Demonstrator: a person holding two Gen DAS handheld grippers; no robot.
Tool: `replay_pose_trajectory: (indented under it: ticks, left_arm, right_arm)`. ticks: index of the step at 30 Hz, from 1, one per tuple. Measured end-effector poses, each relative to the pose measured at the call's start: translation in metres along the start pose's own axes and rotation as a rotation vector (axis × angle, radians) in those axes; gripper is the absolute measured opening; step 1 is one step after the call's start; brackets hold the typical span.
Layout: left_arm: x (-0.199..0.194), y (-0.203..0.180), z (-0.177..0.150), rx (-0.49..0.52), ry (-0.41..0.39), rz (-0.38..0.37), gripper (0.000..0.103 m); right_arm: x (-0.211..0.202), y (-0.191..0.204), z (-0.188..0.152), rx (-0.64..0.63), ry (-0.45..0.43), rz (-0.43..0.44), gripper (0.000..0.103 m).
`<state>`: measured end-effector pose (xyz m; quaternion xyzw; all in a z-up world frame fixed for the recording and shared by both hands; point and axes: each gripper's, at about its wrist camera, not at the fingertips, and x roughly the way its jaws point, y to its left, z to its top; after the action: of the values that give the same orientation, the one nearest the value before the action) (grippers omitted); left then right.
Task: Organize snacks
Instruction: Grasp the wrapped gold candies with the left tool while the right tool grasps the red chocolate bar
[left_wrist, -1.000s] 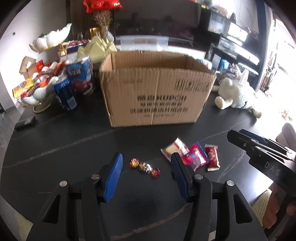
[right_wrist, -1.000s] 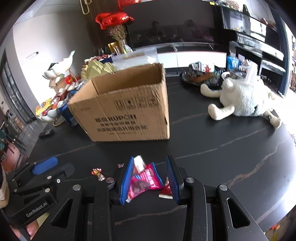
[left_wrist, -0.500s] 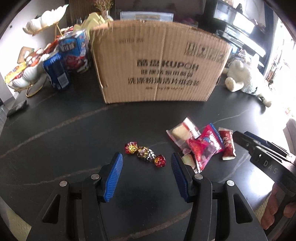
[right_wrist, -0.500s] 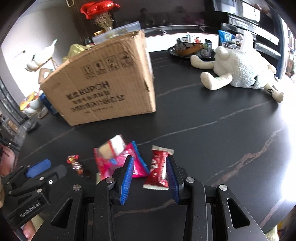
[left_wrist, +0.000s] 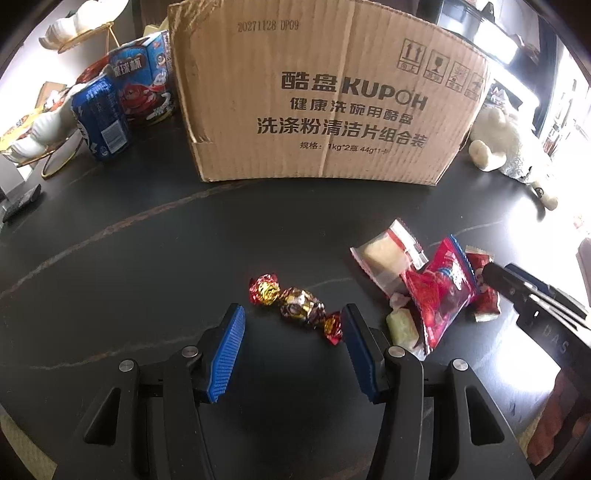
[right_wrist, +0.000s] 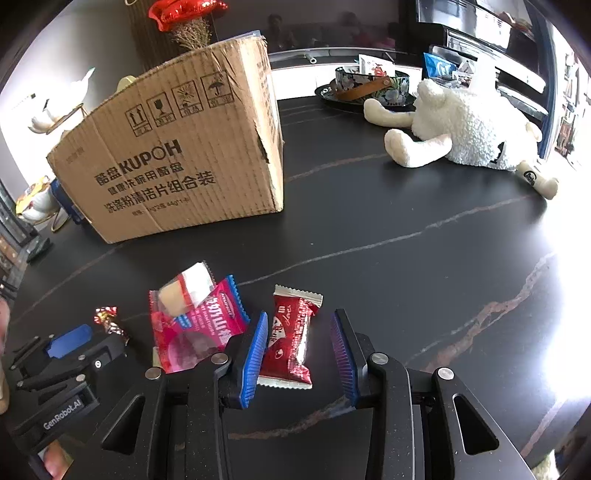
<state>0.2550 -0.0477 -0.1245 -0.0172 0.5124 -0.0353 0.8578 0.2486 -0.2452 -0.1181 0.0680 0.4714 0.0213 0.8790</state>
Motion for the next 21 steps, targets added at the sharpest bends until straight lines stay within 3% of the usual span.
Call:
replay_pose_trajectory:
  ticks: [8,15,18,21]
  left_arm:
    - [0.011,0.005,0.006,-0.007,-0.005,-0.006,0.053]
    - [0.013,0.010,0.008,-0.016,-0.012,-0.023,0.037]
    - [0.013,0.011,0.008,-0.011,-0.016,-0.019,0.034]
    - [0.013,0.009,0.008,-0.012,-0.019,-0.014,0.033]
  right_arm:
    - [0.013,0.001,0.000,-0.004,0.026,0.007,0.037]
    - [0.018,0.004,0.000,-0.021,0.030,-0.010,0.037]
    - [0.018,0.005,0.000,-0.025,0.031,0.000,0.025]
    - [0.018,0.005,0.000,-0.024,0.025,-0.004,0.024]
